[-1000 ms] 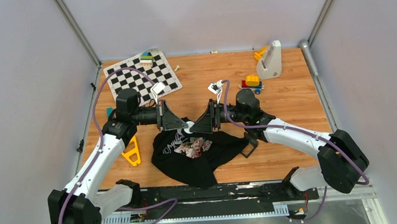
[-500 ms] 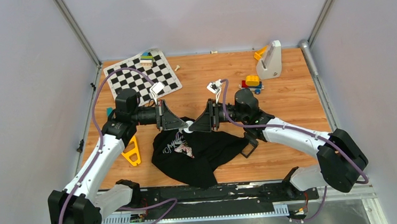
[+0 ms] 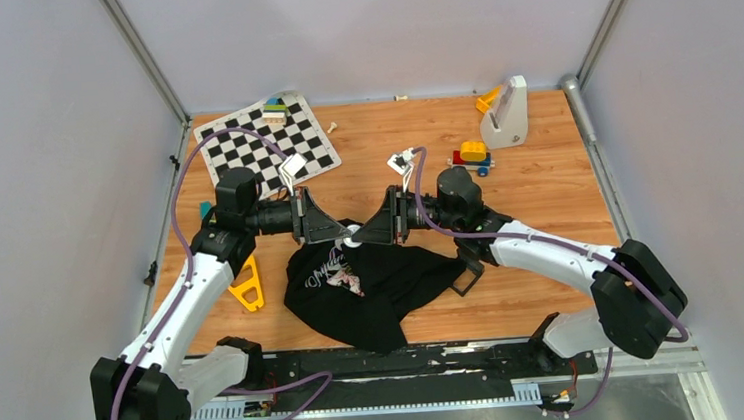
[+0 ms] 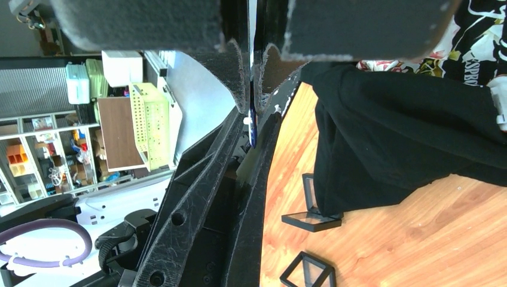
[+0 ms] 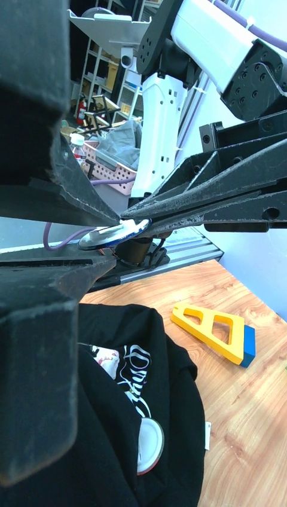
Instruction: Remove the brooch from the garment
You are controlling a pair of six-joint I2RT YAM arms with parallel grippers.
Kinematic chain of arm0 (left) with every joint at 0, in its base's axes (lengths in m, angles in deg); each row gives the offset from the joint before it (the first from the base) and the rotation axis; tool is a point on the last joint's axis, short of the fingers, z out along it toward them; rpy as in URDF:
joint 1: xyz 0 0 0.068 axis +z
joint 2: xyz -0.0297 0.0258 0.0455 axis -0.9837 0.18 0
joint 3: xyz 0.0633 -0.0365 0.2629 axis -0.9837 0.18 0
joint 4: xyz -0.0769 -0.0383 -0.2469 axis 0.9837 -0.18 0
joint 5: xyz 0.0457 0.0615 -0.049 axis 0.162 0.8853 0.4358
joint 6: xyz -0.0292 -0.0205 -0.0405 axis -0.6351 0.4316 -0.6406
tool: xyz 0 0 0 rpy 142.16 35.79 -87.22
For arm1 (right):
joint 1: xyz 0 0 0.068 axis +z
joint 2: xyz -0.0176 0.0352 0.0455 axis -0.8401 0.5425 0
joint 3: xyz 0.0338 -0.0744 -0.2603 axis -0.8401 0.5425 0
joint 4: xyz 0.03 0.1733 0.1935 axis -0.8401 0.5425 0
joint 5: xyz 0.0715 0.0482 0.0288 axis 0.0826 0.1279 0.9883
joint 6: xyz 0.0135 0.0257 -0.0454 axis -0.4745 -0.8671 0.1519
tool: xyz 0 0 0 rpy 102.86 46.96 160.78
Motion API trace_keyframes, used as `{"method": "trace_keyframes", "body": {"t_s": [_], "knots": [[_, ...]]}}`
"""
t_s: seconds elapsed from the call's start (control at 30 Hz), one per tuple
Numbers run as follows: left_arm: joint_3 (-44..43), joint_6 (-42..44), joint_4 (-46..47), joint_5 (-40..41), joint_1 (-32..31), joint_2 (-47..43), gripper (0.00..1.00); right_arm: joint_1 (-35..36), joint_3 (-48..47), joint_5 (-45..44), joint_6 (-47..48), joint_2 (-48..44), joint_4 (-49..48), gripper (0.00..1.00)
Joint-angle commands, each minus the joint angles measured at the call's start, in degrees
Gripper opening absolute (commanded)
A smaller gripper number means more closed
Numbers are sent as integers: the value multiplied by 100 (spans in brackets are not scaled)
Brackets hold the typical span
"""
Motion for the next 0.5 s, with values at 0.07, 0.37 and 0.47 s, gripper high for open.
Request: {"method": "trace_keyframes", "body": {"t_s": [0.07, 0.37, 0.47], "knots": [[-28, -74, 268, -319, -19, -205, 0, -5, -171, -468, -67, 85, 75, 23], [-12, -76, 286, -301, -15, -249, 0, -5, -204, -710, -111, 81, 345, 19], [-19, -74, 284, -302, -15, -265, 0, -14, -200, -787, -140, 76, 388, 19]]}}
